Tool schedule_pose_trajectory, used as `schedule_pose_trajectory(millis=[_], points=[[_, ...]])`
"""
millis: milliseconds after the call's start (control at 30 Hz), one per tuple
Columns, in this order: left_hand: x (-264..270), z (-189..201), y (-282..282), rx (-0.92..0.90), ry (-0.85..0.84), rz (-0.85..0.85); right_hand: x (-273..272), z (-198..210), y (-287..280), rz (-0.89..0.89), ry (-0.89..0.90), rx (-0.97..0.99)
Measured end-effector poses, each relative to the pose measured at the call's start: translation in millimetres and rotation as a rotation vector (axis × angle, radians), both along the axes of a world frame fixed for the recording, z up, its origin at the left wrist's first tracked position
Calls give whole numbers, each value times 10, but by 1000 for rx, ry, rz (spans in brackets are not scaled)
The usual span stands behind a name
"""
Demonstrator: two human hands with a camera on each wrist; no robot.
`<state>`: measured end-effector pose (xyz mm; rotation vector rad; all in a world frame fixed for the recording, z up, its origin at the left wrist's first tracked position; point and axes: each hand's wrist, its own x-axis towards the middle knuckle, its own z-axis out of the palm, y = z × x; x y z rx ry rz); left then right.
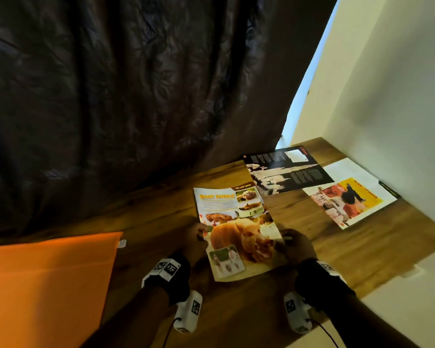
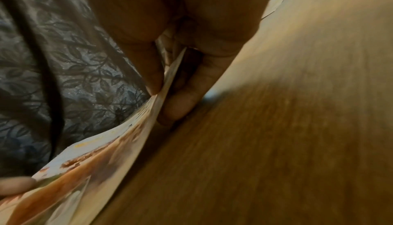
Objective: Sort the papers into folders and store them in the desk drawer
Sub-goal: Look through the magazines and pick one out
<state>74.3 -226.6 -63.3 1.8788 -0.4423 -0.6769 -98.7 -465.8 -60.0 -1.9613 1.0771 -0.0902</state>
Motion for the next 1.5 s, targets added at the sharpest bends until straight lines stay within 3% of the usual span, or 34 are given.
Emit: schedule_pose_trajectory(millis=[167,267,367,433,500,600,733,967,1233,1333,1500], points=[[-80,-12,-32,169,-178,24,-1,49,-103,155,106,-33],[-88,-90,-22,227,-150,69,-47,87,-214,182,134,-30],[-30,-197,-6,266,-183,48,-89,111,-395,202,188,-154],[17,-277,-25,423,-300,39,-130,132,-590,200,221,-224],[-94,-91,-93,634,-520,6,-191,160,-803,164,204,-265],[-295,130,-198,744,-697,-14,-309,148,-1059,158,314,-430],[-385,157,-321,709,-760,-158,-444,114,-1165,70,397,-447],[-600,268,-708,554,-829,-327,-565,198,-774,158,498,-392],[-833,240,-1251,504,-778,-535,-805,250,15,251,501,-414],[-945,270,-1400,512,-777,-626,-947,345,47,279,431,-362],[-1033,265,-1597,576,-733,-731,-1065,355,-150,176,420,-377]])
